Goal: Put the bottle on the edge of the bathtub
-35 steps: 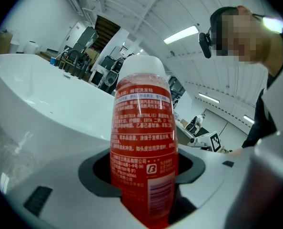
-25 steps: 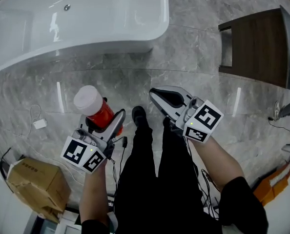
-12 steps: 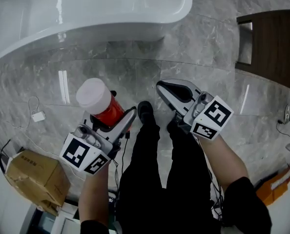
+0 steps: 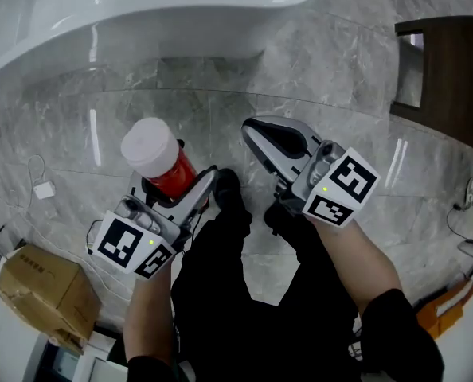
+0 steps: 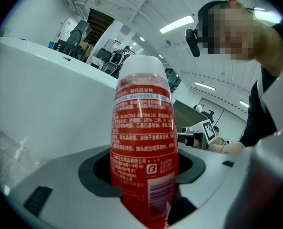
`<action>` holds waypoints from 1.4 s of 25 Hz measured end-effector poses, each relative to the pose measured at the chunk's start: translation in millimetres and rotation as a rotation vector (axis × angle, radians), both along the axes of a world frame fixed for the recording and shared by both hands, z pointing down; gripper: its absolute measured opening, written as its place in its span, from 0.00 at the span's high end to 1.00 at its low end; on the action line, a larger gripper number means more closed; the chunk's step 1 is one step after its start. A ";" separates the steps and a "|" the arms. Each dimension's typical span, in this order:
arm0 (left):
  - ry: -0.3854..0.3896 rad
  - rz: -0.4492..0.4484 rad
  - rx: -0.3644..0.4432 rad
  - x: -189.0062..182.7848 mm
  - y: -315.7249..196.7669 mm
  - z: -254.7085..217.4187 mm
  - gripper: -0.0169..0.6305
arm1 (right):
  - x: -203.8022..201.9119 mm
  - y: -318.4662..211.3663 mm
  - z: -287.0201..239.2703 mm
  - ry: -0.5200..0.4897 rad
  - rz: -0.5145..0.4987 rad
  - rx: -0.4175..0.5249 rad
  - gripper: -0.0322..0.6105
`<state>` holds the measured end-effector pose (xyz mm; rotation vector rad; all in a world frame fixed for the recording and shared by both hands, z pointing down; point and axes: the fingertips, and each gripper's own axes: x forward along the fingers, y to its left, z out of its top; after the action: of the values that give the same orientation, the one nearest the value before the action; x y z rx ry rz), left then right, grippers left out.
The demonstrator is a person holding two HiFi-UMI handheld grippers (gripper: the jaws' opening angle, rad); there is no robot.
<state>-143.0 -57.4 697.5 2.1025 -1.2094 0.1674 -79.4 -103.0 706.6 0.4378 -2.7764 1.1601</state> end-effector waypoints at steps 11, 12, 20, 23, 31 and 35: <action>-0.035 0.116 0.064 15.7 -33.7 105.2 0.52 | 6.5 -23.6 107.9 0.059 -0.106 0.053 0.90; -0.045 0.122 0.076 14.3 -39.0 116.4 0.52 | 7.7 -34.6 116.1 0.047 -0.087 0.050 0.90; -0.048 0.104 0.092 9.3 -57.0 192.5 0.52 | 0.1 -56.8 157.6 -0.023 -0.192 0.025 0.90; -0.073 0.124 0.109 17.4 -66.5 209.4 0.52 | 6.3 -63.7 169.5 -0.003 -0.230 0.058 0.90; -0.095 0.213 0.105 45.0 -80.4 248.3 0.52 | -1.0 -48.6 174.3 0.012 -0.365 0.145 0.87; -0.089 0.227 0.082 56.2 -81.2 261.2 0.52 | 16.4 -40.6 172.6 0.031 -0.391 0.157 0.78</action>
<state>-86.8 -138.6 958.7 2.3241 -1.0402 0.3224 -63.0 -143.6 879.2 -0.0769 -2.7619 0.8436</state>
